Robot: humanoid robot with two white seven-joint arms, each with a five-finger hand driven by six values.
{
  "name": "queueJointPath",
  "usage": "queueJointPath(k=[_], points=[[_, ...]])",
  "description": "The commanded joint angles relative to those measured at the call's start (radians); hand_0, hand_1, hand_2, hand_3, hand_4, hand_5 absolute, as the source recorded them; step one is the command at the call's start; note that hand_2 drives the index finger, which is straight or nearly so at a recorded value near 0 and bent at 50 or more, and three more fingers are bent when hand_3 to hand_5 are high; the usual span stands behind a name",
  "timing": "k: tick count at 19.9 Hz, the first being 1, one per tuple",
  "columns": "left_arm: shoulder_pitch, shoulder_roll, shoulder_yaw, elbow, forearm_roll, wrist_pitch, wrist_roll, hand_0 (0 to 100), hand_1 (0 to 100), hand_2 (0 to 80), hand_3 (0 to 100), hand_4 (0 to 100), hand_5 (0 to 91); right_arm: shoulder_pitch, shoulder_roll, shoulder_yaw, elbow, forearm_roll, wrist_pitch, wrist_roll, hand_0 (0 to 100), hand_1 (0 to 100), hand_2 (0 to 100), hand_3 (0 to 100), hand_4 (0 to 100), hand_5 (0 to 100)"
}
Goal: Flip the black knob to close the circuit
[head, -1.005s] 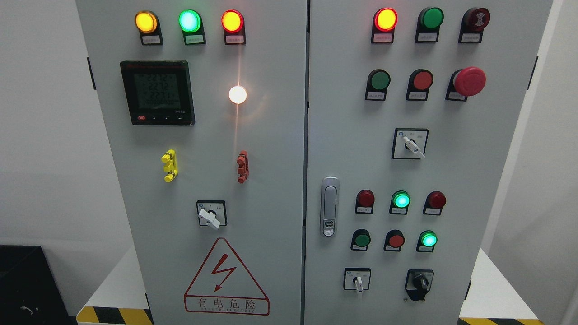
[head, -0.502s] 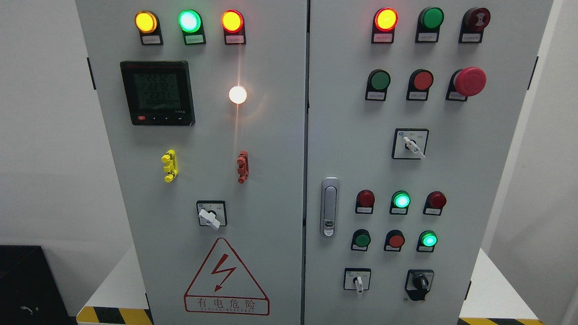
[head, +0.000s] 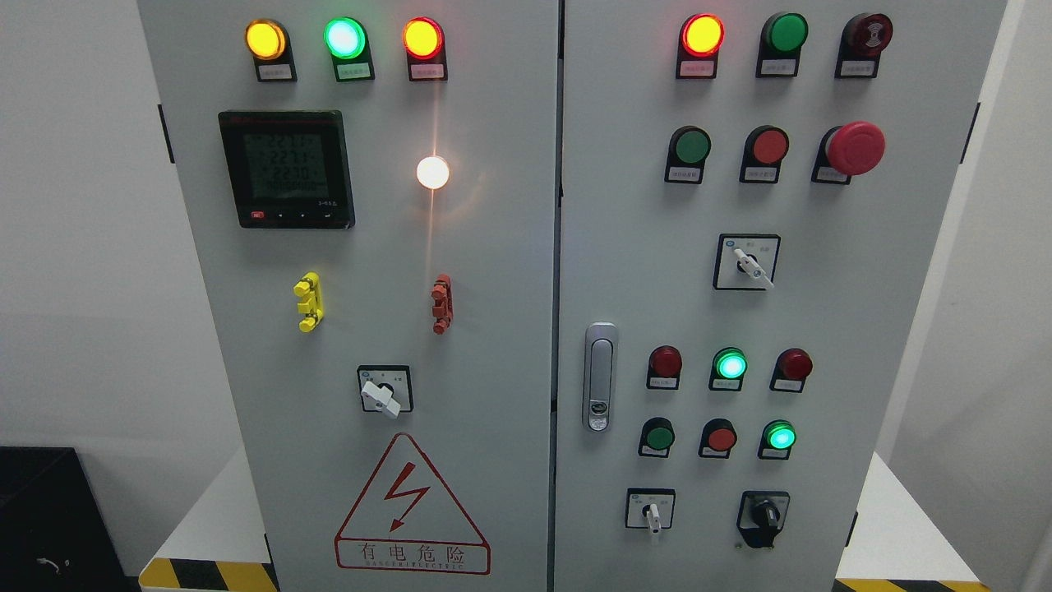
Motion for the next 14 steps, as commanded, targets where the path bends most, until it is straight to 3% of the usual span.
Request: queueJointPath(k=[1,6,11,14], points=[[0.000,0.000,0.000,-0.001,0.000,-0.001,-0.002,12,56,0.0,0,0,0.0,-0.058,0.005,-0.018,-0.162,0.053,0.017,0.029,0,0,95,100,97,93],[0.000,0.000,0.000,0.001,0.000,-0.001,-0.001,12,56,0.0,0,0,0.0,-0.093,0.003,-0.031,-0.162,0.073,0.021,0.069,0,0,95,100,98,94],[0.000,0.000,0.000,-0.001,0.000,-0.001,-0.002,12,56,0.0,0,0,0.0,-0.124,-0.003,-0.048,-0.167,0.076,0.020,0.075,0,0,95,100,98,95],[0.000,0.000,-0.001,0.001,0.000,-0.001,-0.002,12,56,0.0,0,0,0.0,-0.145,-0.003,-0.053,-0.165,0.108,0.020,0.107,0,0,95,100,98,95]])
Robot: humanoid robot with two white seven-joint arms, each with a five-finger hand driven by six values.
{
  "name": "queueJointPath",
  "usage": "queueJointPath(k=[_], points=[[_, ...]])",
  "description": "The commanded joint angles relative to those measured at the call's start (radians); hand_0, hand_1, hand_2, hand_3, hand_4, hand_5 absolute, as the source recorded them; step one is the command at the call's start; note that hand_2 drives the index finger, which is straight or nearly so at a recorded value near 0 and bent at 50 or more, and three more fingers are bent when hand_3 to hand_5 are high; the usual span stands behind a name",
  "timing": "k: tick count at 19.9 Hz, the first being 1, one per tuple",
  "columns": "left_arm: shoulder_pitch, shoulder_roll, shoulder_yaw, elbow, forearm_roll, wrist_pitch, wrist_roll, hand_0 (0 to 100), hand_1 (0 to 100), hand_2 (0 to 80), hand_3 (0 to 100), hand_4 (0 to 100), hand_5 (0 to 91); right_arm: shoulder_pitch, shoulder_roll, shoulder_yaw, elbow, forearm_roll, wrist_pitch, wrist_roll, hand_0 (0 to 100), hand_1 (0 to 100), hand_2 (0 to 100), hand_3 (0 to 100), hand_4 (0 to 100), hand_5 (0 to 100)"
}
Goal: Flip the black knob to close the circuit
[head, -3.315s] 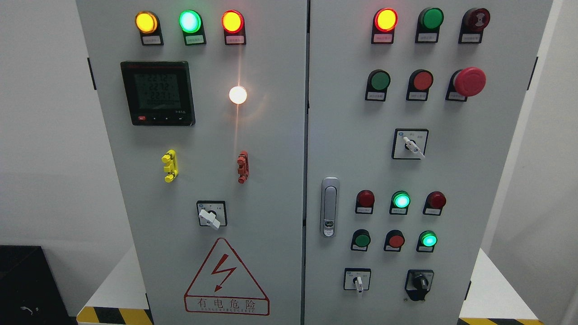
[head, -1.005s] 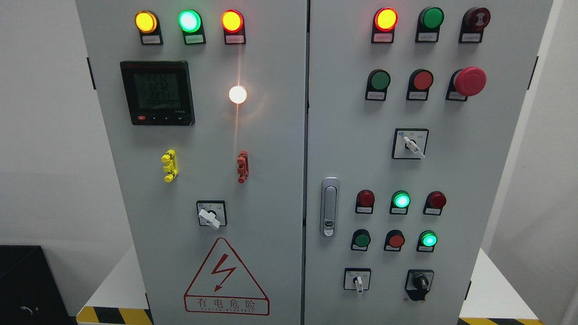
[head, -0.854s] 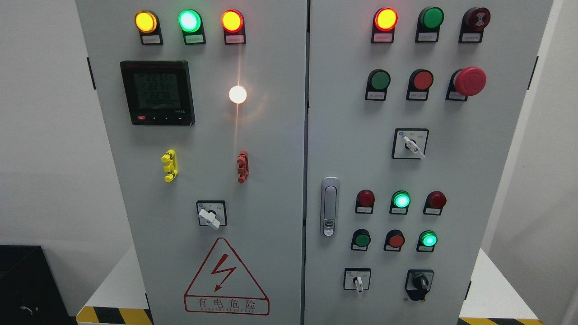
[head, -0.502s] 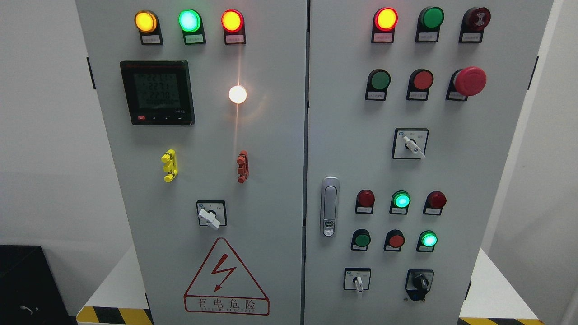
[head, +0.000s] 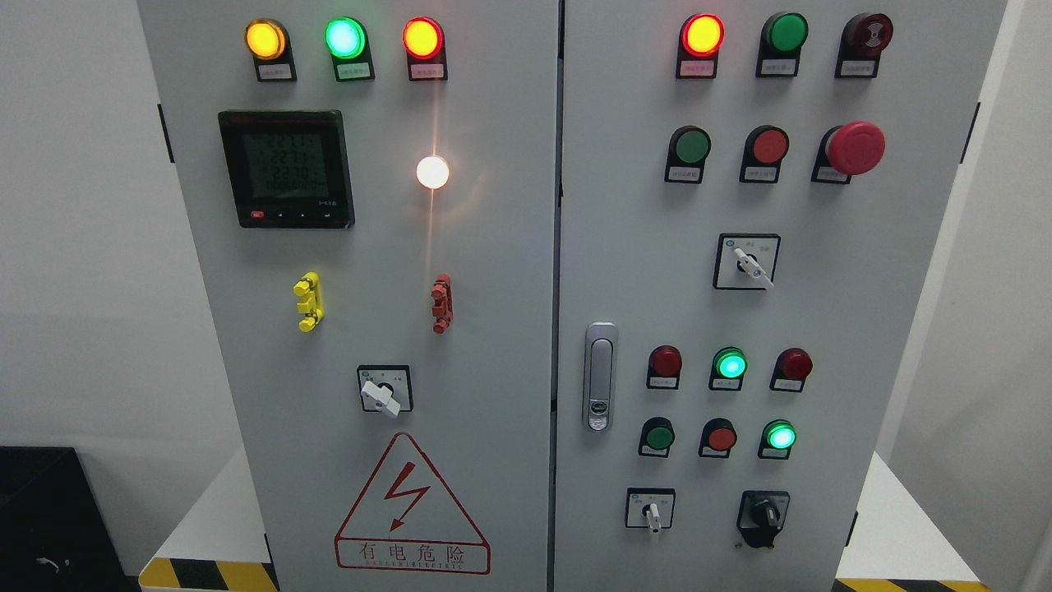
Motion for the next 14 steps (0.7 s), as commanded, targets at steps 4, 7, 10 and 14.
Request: queueJointPath(k=[4,7,10,14], points=[[0.000,0.000,0.001,0.001,0.000,-0.001,0.000,12,56,0.0,0,0,0.0,-0.058,-0.006,-0.030,-0.047,0.045,-0.001,0.029,0,0,95,100,98,95],[0.000,0.000,-0.001,-0.001,0.000,-0.001,-0.001,12,56,0.0,0,0,0.0,-0.068,-0.006,-0.030,-0.046,0.052,0.001,0.038,0,0,95,100,98,95],[0.000,0.000,-0.001,0.001,0.000,-0.001,-0.001,12,56,0.0,0,0,0.0,-0.096,-0.006,-0.032,-0.037,0.065,0.001,0.040,0,0,95,100,98,95],[0.000,0.000,0.001,0.001,0.000,-0.001,-0.001,12,56,0.0,0,0,0.0,-0.121,-0.003,-0.035,-0.021,0.086,0.001,0.043,0,0,95,100,98,95]])
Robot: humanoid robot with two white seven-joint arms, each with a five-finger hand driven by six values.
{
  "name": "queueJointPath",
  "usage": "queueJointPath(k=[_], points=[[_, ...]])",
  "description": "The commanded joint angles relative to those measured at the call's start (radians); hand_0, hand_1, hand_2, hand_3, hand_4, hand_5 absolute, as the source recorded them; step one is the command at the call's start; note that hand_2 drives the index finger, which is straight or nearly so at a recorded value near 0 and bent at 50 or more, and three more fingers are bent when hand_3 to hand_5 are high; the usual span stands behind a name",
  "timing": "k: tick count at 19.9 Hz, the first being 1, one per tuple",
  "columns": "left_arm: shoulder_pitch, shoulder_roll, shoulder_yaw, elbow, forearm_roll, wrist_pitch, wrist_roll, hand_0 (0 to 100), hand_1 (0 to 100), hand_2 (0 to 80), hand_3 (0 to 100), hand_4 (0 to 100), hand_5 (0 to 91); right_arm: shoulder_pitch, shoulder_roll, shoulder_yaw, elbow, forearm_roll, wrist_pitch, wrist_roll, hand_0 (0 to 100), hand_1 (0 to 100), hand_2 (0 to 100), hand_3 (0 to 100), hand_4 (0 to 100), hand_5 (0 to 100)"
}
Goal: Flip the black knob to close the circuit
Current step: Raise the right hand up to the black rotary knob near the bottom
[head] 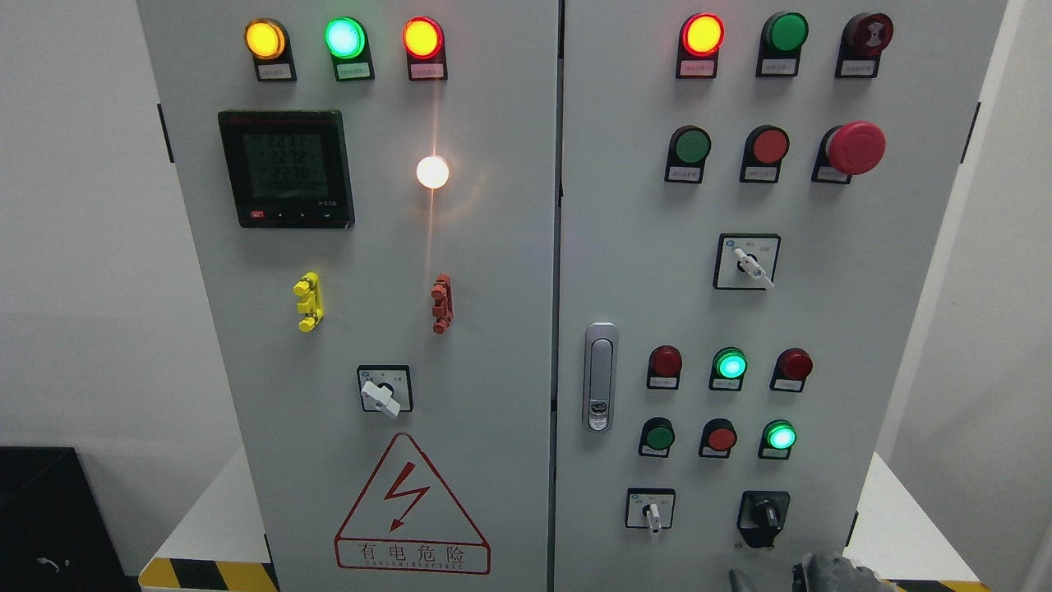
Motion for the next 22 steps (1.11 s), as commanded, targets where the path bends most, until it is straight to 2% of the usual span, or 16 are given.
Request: queueJointPath(k=[1,11,14,22], points=[[0.000,0.000,-0.001,-0.001,0.000,-0.001,-0.001,12,56,0.0,0,0,0.0,-0.039,0.001,-0.012,0.014,0.026,0.001,0.002,0,0,95,100,98,95],[0.000,0.000,-0.001,0.000,0.000,-0.001,0.001,12,56,0.0,0,0,0.0,-0.062,0.001,-0.013,0.021,0.035,0.001,0.005,0,0,95,100,98,95],[0.000,0.000,0.001,0.000,0.000,-0.001,-0.001,12,56,0.0,0,0,0.0,-0.066,0.001,-0.015,0.021,0.037,0.001,0.023,0,0,95,100,98,95],[0.000,0.000,-0.001,0.000,0.000,-0.001,-0.001,12,56,0.0,0,0,0.0,-0.068,-0.002,-0.053,0.038,0.048,-0.002,0.020,0,0,95,100,98,95]])
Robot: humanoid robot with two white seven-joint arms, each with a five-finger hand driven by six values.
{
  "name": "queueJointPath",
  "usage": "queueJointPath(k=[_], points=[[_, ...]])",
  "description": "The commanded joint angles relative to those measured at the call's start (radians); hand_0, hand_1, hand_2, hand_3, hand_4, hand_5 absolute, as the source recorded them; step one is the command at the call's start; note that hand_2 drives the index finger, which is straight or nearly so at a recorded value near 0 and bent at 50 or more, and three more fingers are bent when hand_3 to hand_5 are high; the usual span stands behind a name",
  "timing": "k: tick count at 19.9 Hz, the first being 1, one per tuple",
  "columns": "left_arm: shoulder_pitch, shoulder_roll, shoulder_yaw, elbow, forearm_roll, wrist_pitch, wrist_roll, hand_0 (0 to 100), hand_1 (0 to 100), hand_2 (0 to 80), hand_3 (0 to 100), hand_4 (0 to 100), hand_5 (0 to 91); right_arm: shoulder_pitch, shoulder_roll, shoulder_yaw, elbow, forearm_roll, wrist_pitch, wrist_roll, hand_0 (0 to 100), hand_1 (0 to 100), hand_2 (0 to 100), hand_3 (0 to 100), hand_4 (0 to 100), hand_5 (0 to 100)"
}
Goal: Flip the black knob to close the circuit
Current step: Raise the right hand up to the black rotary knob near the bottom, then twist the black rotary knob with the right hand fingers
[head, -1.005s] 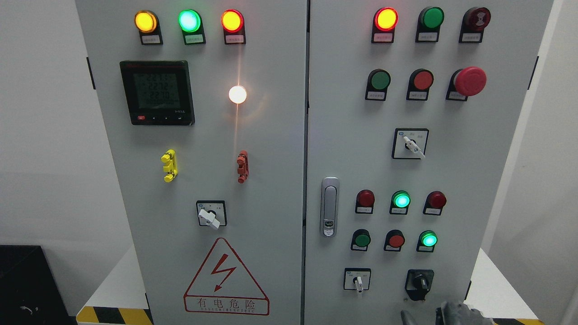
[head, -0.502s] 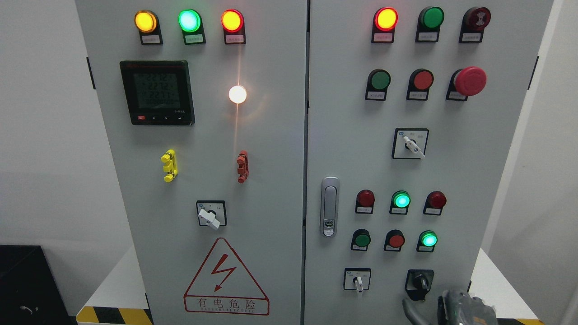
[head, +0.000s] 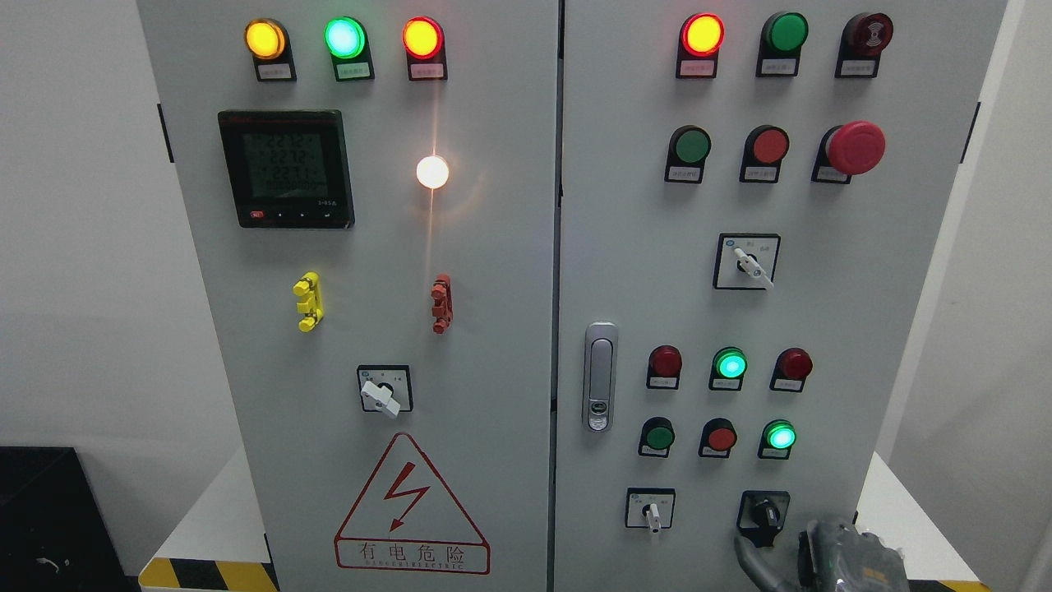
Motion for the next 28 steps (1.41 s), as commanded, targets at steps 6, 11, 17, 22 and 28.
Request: queueJointPath(k=[6,11,17,22,28], points=[[0.000,0.000,0.001,0.001,0.000,-0.001,0.000,12,56,0.0,0,0,0.0,-0.016,-0.002,-0.048,0.035,0.015,-0.004,-0.008,0,0,95,100,98,95],[0.000,0.000,0.001,-0.001,0.000,-0.001,0.000,12,56,0.0,0,0,0.0,-0.022,-0.004,-0.068,0.051,0.017,-0.006,-0.016,0,0,95,100,98,95],[0.000,0.000,0.001,0.001,0.000,-0.001,0.001,12,56,0.0,0,0,0.0,-0.024,-0.010,-0.091,0.051,0.015,-0.006,-0.016,0,0,94,100,98,95],[0.000,0.000,-0.001,0.001,0.000,-0.001,0.000,12,56,0.0,0,0,0.0,-0.030,-0.010,-0.100,0.049,0.011,-0.009,-0.014,0,0,94,100,97,95],[0.000,0.000,0.001,0.001,0.000,-0.001,0.000,12,56,0.0,0,0,0.0,-0.036,-0.007,-0.100,0.038,0.000,-0.009,-0.016,0,0,94,100,97,95]])
